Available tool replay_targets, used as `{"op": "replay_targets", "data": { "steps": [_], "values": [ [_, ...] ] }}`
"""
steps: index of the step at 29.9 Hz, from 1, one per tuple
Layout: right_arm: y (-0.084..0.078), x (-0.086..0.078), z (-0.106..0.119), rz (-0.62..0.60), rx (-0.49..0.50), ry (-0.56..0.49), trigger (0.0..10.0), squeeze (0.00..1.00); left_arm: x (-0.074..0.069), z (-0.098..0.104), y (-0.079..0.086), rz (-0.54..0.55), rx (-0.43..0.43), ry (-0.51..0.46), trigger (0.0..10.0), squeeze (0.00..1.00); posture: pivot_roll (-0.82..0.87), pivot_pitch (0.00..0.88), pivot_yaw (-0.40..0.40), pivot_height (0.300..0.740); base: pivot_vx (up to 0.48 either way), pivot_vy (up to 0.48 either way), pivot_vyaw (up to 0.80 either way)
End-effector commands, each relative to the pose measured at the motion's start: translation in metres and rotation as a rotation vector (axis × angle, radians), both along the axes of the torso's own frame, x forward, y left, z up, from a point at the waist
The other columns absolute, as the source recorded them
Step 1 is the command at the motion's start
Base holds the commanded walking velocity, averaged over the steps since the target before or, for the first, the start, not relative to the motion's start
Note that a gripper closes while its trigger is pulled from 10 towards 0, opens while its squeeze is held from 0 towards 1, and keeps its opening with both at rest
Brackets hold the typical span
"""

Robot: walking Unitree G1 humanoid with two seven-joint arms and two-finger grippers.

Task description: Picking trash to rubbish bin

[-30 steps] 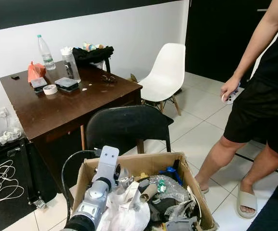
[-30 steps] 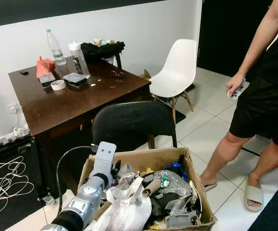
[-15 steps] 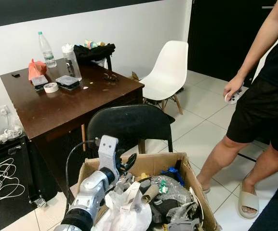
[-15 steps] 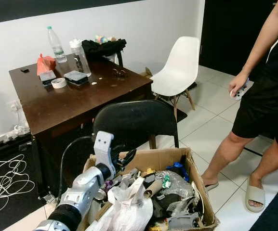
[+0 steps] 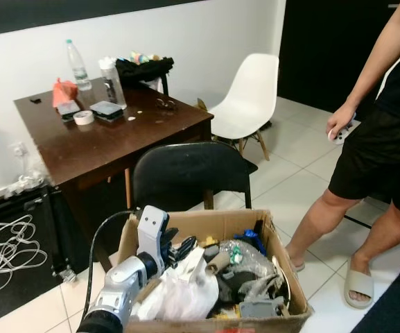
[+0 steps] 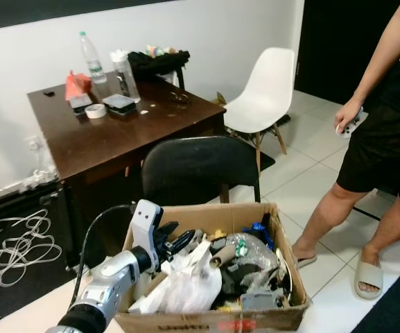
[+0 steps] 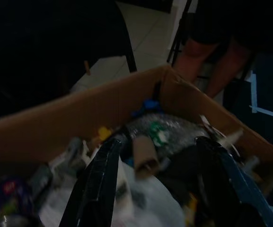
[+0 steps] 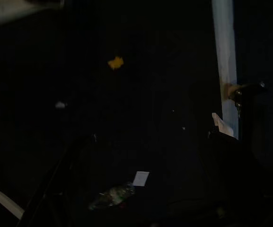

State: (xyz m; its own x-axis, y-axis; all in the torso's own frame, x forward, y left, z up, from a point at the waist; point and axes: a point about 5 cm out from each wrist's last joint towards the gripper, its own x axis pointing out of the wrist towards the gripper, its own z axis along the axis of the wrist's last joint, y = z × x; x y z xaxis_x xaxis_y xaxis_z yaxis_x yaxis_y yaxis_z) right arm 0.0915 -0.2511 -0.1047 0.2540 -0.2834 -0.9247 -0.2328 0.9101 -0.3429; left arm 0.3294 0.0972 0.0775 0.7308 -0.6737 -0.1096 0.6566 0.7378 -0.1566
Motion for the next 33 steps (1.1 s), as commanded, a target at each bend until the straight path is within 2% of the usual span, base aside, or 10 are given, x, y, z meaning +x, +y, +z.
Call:
{"op": "replay_targets", "data": {
  "steps": [1,8,16,18,24,26,28,31,33],
  "values": [
    [0.001,-0.002,-0.001,-0.001,0.006,0.009,10.0,0.00,-0.006,-0.007,-0.004,-0.020,0.008,0.022,10.0,0.00,-0.23,0.092,0.105,0.740,-0.472,0.000,0.00],
    [0.002,-0.003,-0.001,-0.001,0.009,0.010,10.0,0.00,-0.011,-0.013,-0.013,-0.057,0.026,0.029,10.0,0.00,-0.23,0.094,0.109,0.740,0.000,0.000,0.00],
    [0.003,-0.004,-0.002,-0.001,0.011,0.012,10.0,0.00,-0.014,-0.016,-0.018,-0.079,0.052,0.026,10.0,0.00,-0.23,0.093,0.109,0.740,-0.466,0.000,0.00],
    [0.003,-0.004,-0.002,0.000,0.012,0.012,10.0,0.00,-0.017,-0.020,-0.018,-0.096,0.108,0.009,10.0,0.00,-0.23,0.092,0.110,0.740,-0.154,0.000,0.00],
    [0.004,-0.003,-0.002,0.000,0.014,0.011,10.0,0.00,-0.023,-0.028,-0.019,-0.106,0.156,-0.006,10.0,0.00,-0.23,0.089,0.112,0.740,0.000,0.000,0.00],
    [0.005,-0.003,-0.002,0.000,0.015,0.010,10.0,0.00,-0.027,-0.035,-0.017,-0.116,0.200,0.006,10.0,0.00,-0.23,0.089,0.112,0.740,0.000,0.000,0.00],
    [0.005,-0.002,-0.002,0.001,0.016,0.009,10.0,0.00,-0.031,-0.042,-0.015,-0.122,0.249,0.017,10.0,0.00,-0.23,0.089,0.112,0.740,0.000,-0.377,0.00],
    [0.004,-0.002,-0.002,0.002,0.015,0.009,10.0,0.00,-0.038,-0.055,-0.009,-0.111,0.277,0.067,10.0,0.00,-0.23,0.088,0.110,0.740,0.000,-0.472,0.00],
    [0.004,-0.002,-0.002,0.002,0.015,0.009,10.0,0.00,-0.038,-0.055,-0.009,-0.111,0.277,0.067,10.0,0.00,-0.23,0.088,0.110,0.740,0.000,-0.472,0.00]
  ]
}}
